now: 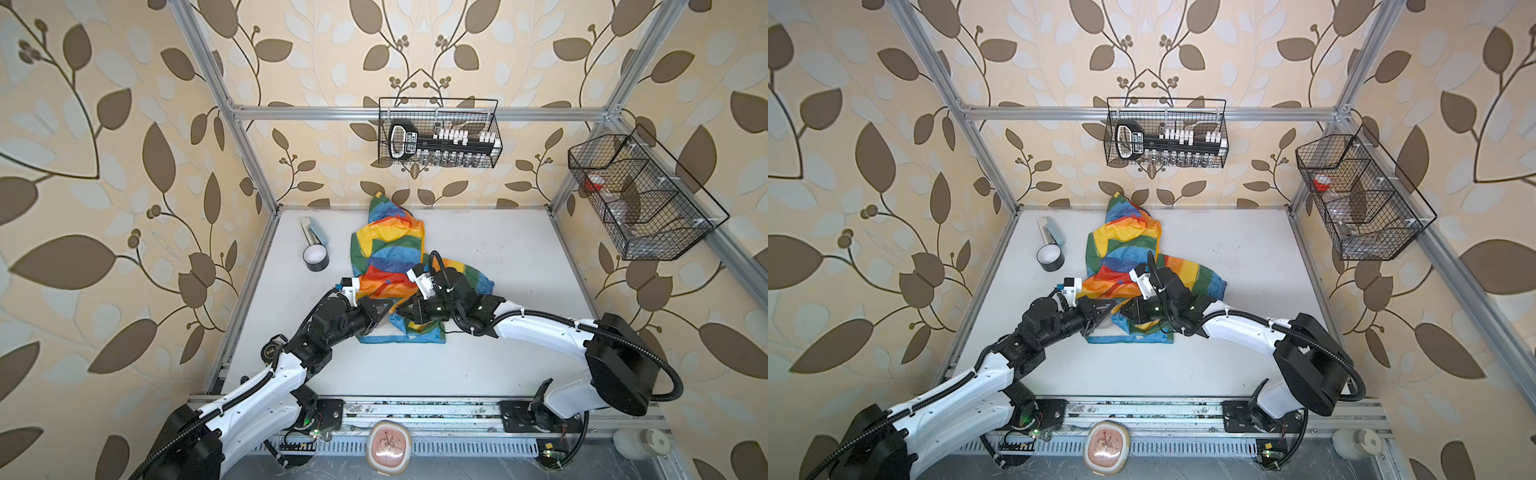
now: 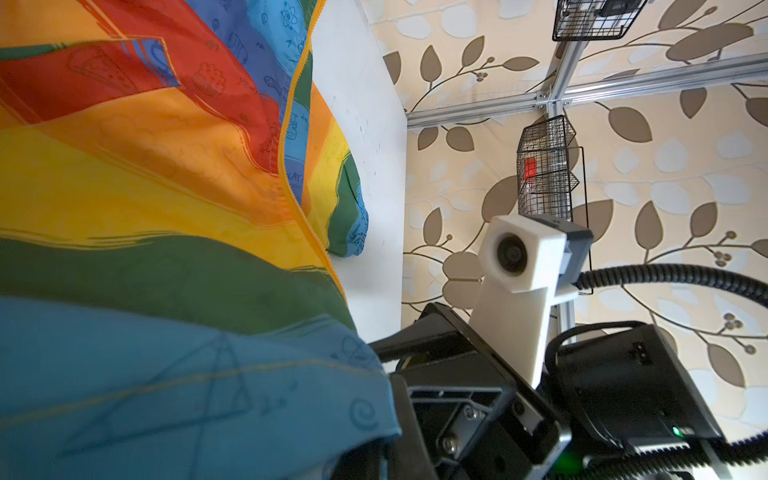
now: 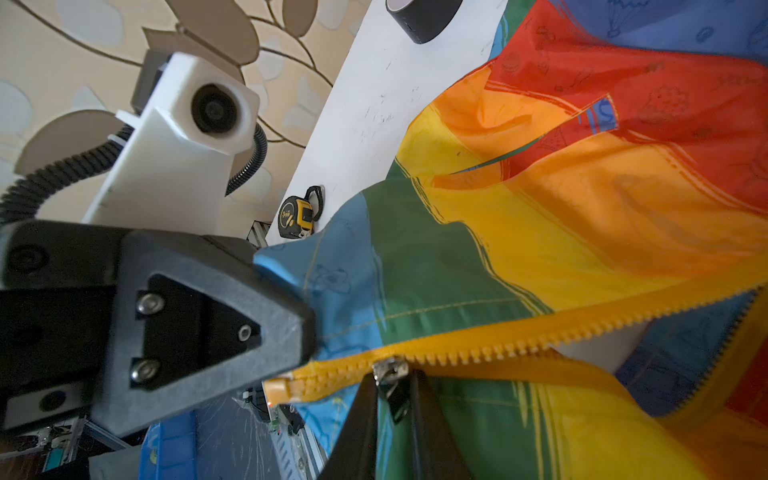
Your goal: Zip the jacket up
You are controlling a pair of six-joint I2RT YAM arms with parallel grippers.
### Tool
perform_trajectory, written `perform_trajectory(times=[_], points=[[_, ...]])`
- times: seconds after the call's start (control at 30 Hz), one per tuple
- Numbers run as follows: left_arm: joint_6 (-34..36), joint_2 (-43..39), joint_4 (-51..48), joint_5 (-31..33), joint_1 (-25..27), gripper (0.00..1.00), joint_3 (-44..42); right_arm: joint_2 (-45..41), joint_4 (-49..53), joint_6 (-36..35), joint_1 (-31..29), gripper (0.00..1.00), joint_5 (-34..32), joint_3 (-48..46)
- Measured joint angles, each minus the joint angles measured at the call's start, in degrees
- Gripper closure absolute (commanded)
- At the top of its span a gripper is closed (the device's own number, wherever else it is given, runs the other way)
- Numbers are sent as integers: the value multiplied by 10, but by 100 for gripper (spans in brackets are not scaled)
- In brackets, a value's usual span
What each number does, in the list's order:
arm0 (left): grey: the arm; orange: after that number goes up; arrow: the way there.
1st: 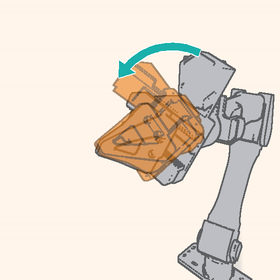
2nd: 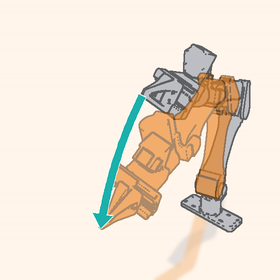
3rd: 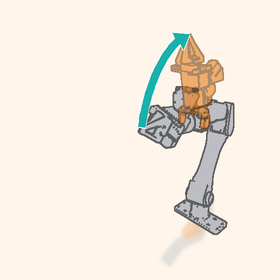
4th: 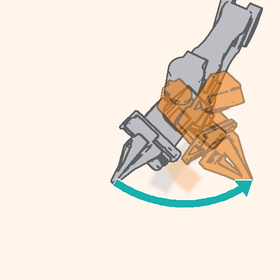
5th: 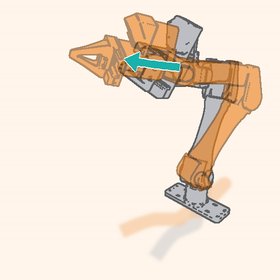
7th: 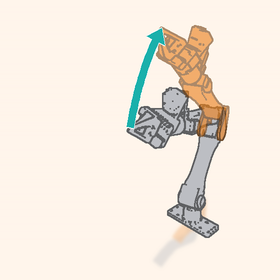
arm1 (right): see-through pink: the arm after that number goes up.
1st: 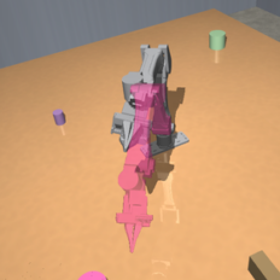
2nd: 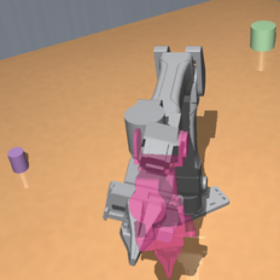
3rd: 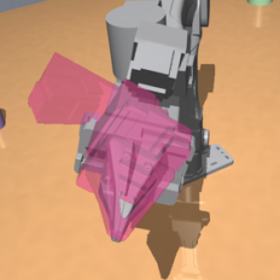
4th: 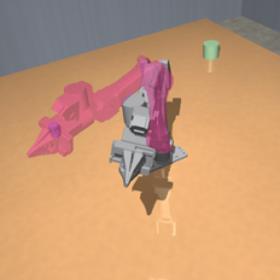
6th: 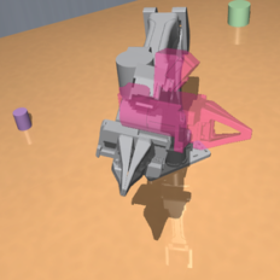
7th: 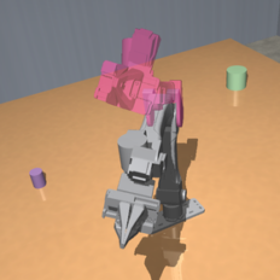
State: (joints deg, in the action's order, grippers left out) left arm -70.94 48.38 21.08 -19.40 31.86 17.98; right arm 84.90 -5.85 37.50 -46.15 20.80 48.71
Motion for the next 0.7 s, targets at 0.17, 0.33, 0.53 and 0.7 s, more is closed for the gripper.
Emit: perform_trajectory(times=[0.17, 0.33, 0.53, 0.7], points=[[-1, 0, 1, -1, 0, 100, 0, -7, 0, 0, 5, 88, 0, -7], [-2, 2, 1, -1, 0, 100, 0, -10, -5, 0, 8, 92, 2, -12], [-2, 2, 2, -1, 0, 100, 0, -17, -9, 2, 12, 100, 7, -13], [-2, 3, 4, -1, 0, 100, 0, -20, -8, 2, 21, 100, 16, -13]])
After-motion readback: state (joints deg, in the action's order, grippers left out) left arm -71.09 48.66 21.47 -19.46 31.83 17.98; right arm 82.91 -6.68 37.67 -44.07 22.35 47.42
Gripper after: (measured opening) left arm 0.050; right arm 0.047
